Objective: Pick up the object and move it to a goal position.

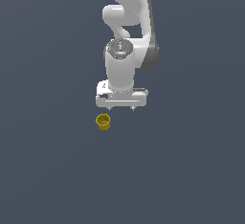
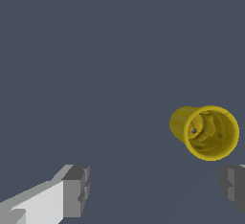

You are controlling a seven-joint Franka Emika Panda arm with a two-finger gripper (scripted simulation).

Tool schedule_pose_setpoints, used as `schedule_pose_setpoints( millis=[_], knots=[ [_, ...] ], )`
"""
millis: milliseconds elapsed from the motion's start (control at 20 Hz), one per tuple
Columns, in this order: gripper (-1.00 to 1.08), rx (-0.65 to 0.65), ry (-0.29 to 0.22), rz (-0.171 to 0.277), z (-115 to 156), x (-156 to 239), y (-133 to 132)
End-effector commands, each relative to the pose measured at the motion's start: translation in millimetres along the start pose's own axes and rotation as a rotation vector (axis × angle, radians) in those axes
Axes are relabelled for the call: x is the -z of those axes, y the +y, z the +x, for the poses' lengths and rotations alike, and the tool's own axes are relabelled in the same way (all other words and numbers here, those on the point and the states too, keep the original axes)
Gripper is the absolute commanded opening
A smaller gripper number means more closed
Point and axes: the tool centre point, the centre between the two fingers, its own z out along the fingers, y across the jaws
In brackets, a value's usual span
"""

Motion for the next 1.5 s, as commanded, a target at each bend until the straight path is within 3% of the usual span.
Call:
schedule_pose_setpoints(
  millis=[0,850,1450],
  knots=[
    [1.0,0.0,0.0,0.0,0,0,0],
    [1.0,0.038,0.02,-0.022,4,17,7],
    [1.0,0.132,0.022,-0.015,7,-18,46]
  ],
)
